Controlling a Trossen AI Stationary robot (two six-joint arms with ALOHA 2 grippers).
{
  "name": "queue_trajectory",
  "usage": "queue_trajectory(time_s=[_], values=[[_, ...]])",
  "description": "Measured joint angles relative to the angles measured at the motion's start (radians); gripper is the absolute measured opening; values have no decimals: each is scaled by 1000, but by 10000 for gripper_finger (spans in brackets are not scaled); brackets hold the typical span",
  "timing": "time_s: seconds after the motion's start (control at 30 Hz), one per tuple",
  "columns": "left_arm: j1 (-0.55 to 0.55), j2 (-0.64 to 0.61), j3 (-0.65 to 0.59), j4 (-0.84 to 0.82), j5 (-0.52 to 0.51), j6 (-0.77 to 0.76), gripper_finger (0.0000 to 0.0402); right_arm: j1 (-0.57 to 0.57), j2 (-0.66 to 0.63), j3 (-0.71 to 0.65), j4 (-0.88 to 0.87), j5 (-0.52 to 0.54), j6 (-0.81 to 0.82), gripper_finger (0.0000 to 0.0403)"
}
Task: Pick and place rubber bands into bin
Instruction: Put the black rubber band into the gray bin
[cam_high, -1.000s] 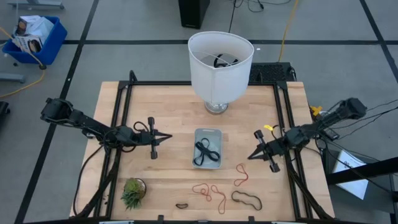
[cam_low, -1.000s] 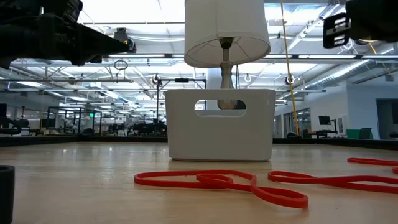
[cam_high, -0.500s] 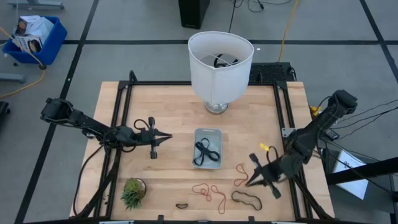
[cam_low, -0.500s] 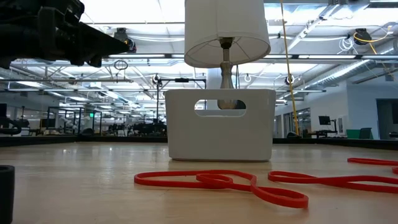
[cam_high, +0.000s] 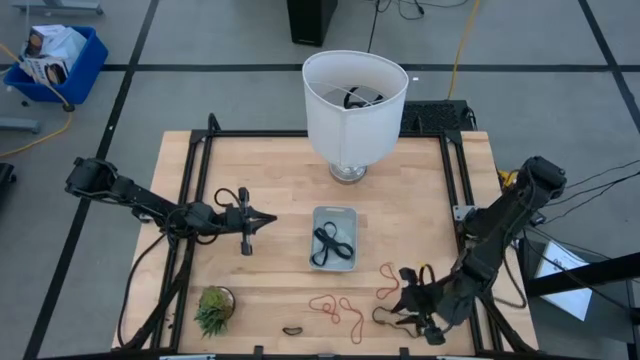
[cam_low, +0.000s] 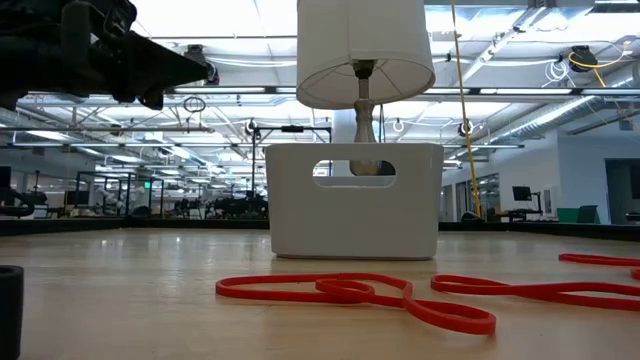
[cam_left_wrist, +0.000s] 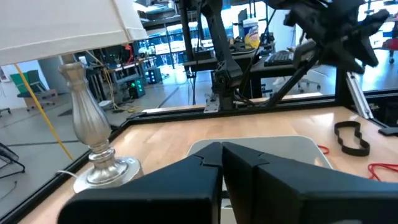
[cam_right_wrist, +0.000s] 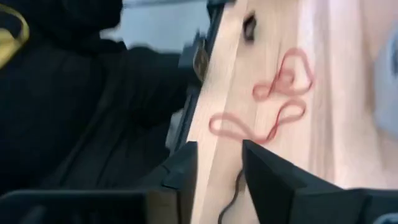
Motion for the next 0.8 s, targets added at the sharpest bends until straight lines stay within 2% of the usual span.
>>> queue_trajectory(time_s=[0.2,0.3,0.53,0.8], values=[[0,0,0,2,0,0,36,-10,79,0,-111,-43,50,191],[0,0,0,2,0,0,35,-15,119,0,-152,-43,25,207],[0,0,0,-1,0,0,35,-21,199,0,-156,-47,-50,212],[0,0,0,-6,0,-4,35,-2,261,1,-158,-71,-25,205]])
